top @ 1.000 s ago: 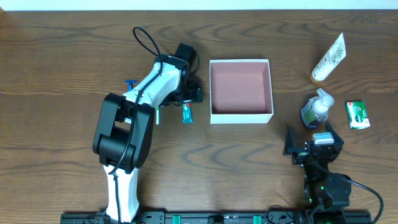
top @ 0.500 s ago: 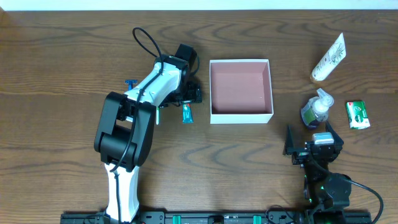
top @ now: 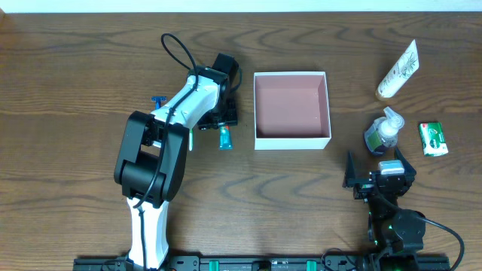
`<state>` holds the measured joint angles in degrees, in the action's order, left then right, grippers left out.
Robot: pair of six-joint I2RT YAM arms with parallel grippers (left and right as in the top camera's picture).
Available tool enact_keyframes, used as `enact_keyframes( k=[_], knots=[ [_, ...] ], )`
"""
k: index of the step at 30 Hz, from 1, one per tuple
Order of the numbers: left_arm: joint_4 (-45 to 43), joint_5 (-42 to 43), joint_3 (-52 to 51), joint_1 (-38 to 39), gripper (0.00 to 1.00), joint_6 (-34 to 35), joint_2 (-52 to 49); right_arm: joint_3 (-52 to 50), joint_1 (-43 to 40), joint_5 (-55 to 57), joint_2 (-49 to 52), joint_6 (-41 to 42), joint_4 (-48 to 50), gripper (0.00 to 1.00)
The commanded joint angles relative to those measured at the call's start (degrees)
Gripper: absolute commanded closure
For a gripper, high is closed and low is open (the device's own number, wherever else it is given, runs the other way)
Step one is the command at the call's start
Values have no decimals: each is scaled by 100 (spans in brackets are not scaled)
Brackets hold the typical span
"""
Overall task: Pack container
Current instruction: 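Lower the left gripper and close it on the toothpaste tube, then carry the toothpaste tube into the box and release it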
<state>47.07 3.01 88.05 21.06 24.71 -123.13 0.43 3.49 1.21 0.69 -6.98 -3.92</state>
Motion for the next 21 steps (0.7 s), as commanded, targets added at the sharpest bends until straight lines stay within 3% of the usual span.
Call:
enact_keyframes(
  k=[1, 7, 16, 21],
  knots=[
    [37, -70, 59, -9, 51, 4, -181, -11, -57, -17, -37, -81, -22, 1],
    [72, -70, 181, -9, 87, 0, -179, -11, -57, -17, -37, -81, -22, 1],
    [350, -74, 686, -15, 87, -221, -170, -11, -57, -17, -37, -81, -22, 1],
    [780, -74, 1580, -26, 87, -308, -144, -11, -57, -17, -37, -81, -22, 1]
  ],
)
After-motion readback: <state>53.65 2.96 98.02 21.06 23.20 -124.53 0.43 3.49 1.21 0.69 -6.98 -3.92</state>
